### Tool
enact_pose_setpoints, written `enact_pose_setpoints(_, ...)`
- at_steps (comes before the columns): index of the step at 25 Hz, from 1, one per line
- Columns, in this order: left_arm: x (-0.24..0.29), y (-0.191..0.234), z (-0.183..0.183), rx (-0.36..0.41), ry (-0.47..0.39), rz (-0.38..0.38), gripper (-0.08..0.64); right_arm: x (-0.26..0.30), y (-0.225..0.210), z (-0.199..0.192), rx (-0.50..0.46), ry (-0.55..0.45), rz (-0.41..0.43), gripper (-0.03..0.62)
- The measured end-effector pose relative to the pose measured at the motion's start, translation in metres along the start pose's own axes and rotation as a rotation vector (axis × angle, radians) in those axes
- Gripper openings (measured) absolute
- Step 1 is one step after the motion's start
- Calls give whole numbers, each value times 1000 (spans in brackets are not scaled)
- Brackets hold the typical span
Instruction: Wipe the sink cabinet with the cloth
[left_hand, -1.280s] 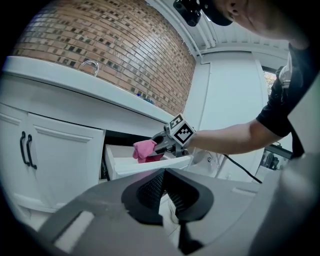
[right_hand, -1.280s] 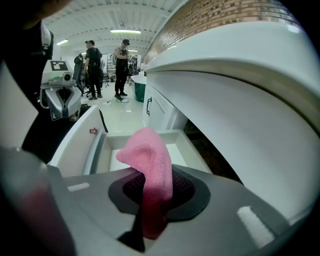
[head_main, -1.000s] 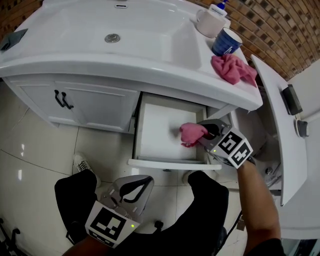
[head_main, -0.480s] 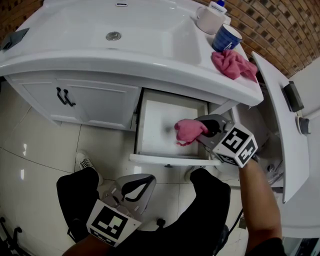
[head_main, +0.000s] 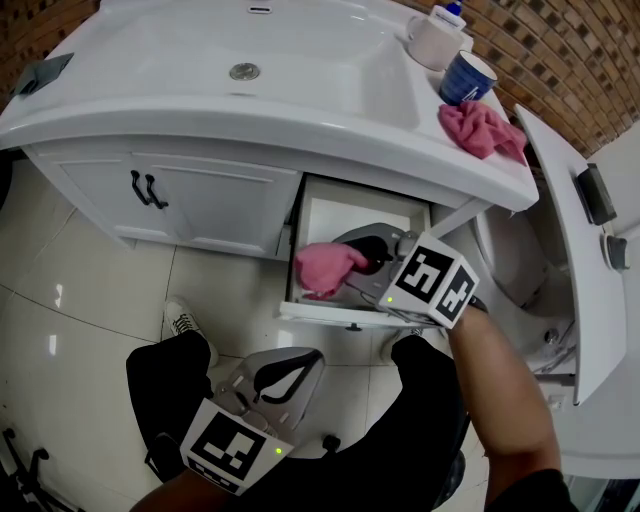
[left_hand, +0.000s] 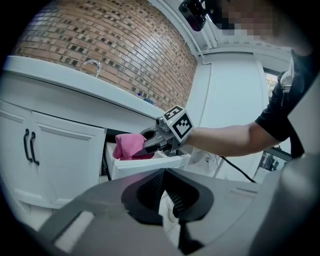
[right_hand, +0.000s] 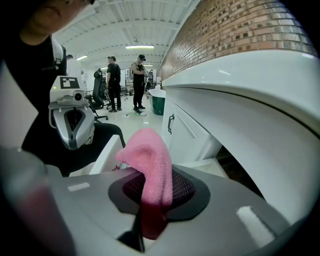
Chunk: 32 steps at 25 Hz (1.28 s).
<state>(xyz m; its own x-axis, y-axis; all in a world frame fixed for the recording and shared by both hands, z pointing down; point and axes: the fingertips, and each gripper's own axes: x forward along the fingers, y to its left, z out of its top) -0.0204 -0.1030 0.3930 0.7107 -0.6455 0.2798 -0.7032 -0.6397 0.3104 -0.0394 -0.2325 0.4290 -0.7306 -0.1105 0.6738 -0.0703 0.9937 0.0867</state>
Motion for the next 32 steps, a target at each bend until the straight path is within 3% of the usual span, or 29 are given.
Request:
enact_pose_setpoints(6,2,0,1,1,-9,-7,6,-1,9,-13,-15,34,63,77)
enact_pose_setpoints(13,5,-2,-3,11,0,-12,6,-14,8,-43,-13,99,72,77)
enact_pose_setpoints(32,7,-14,-8,15,26,-19,6,-102,-15,-128,102,237,-57,77)
